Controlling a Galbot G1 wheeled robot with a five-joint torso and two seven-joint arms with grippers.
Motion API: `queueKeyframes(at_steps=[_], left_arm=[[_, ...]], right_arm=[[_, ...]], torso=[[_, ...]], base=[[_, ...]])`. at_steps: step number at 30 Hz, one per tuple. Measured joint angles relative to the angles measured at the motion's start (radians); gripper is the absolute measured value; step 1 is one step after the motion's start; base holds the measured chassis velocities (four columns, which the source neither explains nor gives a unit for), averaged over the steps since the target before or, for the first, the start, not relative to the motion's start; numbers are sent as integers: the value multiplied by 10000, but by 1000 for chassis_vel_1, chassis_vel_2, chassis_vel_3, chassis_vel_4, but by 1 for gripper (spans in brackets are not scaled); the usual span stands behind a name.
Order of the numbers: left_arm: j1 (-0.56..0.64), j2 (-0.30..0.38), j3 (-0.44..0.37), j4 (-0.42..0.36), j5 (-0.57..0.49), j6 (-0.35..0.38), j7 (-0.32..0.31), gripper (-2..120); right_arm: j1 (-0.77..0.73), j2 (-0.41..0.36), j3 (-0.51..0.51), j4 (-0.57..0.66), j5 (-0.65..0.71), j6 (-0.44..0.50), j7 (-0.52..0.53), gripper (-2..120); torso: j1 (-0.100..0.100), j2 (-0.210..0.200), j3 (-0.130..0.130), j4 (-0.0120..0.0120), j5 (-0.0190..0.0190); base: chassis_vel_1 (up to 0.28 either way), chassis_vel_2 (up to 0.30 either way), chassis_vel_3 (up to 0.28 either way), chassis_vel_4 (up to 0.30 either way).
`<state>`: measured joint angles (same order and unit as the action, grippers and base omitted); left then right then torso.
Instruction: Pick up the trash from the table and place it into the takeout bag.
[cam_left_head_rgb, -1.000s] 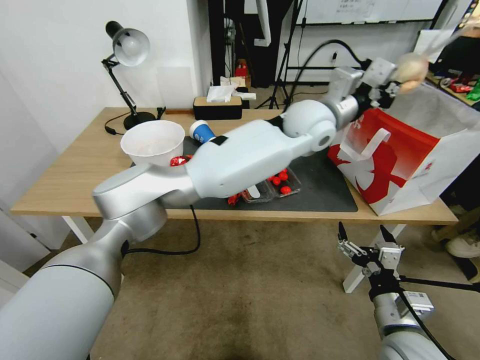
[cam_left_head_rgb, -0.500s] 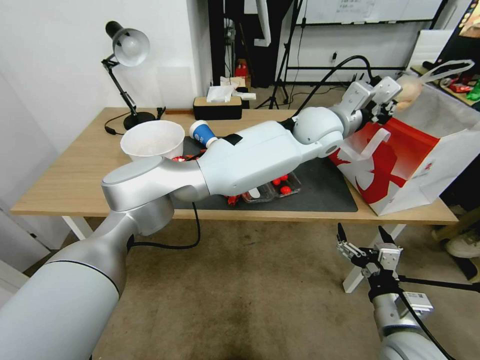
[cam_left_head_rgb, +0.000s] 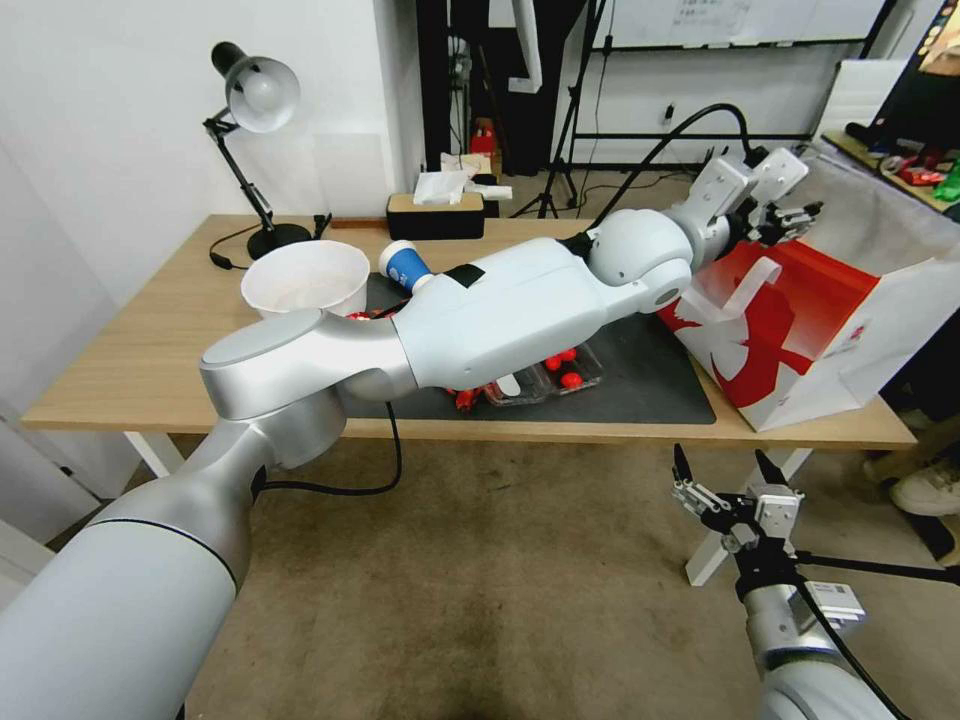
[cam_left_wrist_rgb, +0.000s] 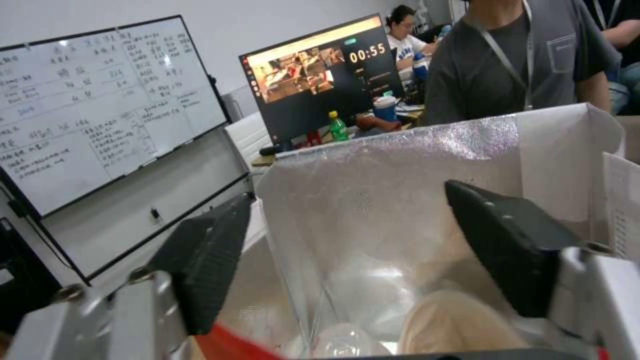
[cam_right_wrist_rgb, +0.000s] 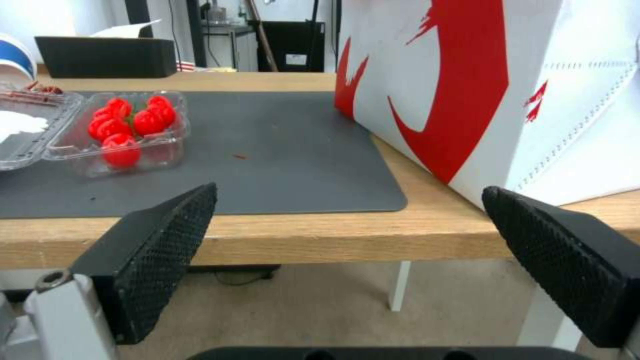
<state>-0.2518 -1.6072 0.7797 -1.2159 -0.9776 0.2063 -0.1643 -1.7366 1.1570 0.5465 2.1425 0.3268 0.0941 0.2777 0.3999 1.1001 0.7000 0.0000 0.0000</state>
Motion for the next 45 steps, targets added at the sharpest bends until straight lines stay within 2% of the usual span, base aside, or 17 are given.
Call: queueKeyframes(at_steps=[5, 9, 13, 14, 16, 17, 20, 25, 27, 30, 33, 34, 37, 38, 41, 42, 45], left_arm=[[18, 87, -27, -250, -101, 107, -334, 91], [109, 591, -208, -860, -279, 162, -601, 99], [547, 1808, -600, -2161, -538, 153, -1062, 100], [547, 1808, -600, -2161, -538, 153, -1062, 100], [1114, 2601, -964, -2898, -489, 168, -1325, 100], [1114, 2601, -964, -2898, -489, 168, -1325, 100], [2662, 3984, -1753, -4393, -92, 354, -1764, 100], [4147, 4856, -2527, -5537, 500, 437, -1808, 100], [5475, 5624, -3390, -6606, 900, 545, -1604, 100], [6079, 5901, -3840, -7049, 1109, 591, -1587, 100], [7660, 6452, -5046, -7880, 1660, 641, -1478, 100], [7660, 6452, -5046, -7880, 1660, 641, -1478, 100], [9990, 7150, -6631, -8718, 2418, 596, -935, 100], [9990, 7150, -6631, -8718, 2418, 596, -935, 100], [12220, 7585, -8290, -9317, 3320, 79, -425, 100], [12220, 7585, -8290, -9317, 3320, 79, -425, 100], [14201, 7730, -9432, -9643, 4349, -770, -243, 100]], right_arm=[[3, -13, -6, 0, 18, -1, 0, 100], [27, -24, -39, 0, 26, -4, 0, 100], [75, -36, -93, -5, 33, -15, 0, 100], [75, -36, -93, -5, 33, -15, 0, 100], [110, -45, -115, -7, 34, -38, -9, 100], [110, -45, -115, -7, 34, -38, -9, 100], [117, -38, -136, 44, 34, -72, -16, 100], [91, -49, -138, 151, 33, -108, -17, 100], [42, -81, -134, 288, 32, -144, -17, 100], [20, -81, -143, 345, 23, -159, -17, 100], [-28, -72, -189, 448, -30, -170, -15, 100], [-28, -72, -189, 448, -30, -170, -15, 100], [-133, -93, -172, 618, -50, -174, -14, 100], [-133, -93, -172, 618, -50, -174, -14, 100], [-166, -124, -164, 703, -58, -174, -17, 100], [-166, -124, -164, 703, -58, -174, -17, 100], [-153, -142, -186, 724, -68, -174, -15, 100]], torso=[[0, 0, 0, -4, 0], [0, 0, 0, -2, -1], [0, 0, -1, -1, -3], [0, 0, -1, -1, -3], [0, 0, 0, -1, -5], [0, 0, 0, -1, -5], [1, -2, 0, 3, -6], [0, -1, 0, 0, -7], [0, -2, -1, 5, -9], [0, -1, -2, 3, -10], [0, -1, -1, -5, -3], [0, -1, -1, -5, -3], [0, -1, -2, 2, -5], [0, -1, -2, 2, -5], [-1, 0, -2, 4, -2], [-1, 0, -2, 4, -2], [-1, 0, -2, 1, 1]], base=[[0, 0, 0, 0], [0, 0, 0, 0], [0, 0, 0, 0], [0, 0, 0, 0], [0, 0, 0, 0], [0, 0, 0, 0], [0, 0, 0, 0], [0, 0, 0, 0], [0, 0, 0, 0], [0, 0, 0, 0], [0, 0, 0, 0], [0, 0, 0, 0], [0, 0, 0, 0], [0, 0, 0, 0], [0, 0, 0, 0], [0, 0, 0, 0], [0, 0, 0, 0]])
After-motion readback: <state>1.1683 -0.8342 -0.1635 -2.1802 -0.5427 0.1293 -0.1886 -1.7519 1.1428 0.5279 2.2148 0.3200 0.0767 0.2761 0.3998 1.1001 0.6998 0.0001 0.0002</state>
